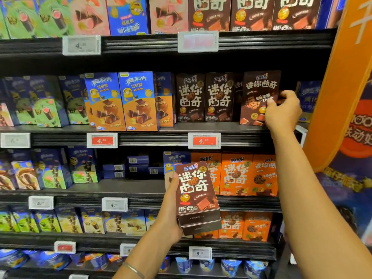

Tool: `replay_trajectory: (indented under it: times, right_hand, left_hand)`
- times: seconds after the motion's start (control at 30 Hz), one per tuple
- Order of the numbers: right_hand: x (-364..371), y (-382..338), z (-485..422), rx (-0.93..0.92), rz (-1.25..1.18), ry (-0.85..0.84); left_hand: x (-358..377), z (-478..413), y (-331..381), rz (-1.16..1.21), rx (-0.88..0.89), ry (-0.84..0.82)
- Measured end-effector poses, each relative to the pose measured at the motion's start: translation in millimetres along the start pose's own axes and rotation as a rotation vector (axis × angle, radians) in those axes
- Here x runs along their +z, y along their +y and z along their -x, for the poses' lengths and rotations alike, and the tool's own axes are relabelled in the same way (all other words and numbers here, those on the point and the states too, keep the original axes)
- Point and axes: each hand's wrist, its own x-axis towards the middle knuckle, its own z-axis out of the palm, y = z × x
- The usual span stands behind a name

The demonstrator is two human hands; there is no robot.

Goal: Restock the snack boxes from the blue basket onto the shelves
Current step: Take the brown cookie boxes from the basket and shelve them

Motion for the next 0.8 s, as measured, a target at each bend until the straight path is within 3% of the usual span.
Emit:
replay_trajectory:
  times: [0.47, 0.8]
  right_hand:
    - [17.8, 1.0, -10.2, 0.075, 0.263, -0.152]
    - [9.8, -2.9, 1.0, 0.017, 0.248, -0.232]
  left_hand:
    - [2.0, -5.4, 3.7, -0.003, 0.012, -0.020]
    - [0.7, -8.0, 0.5, 0.019, 0.037, -0.036]
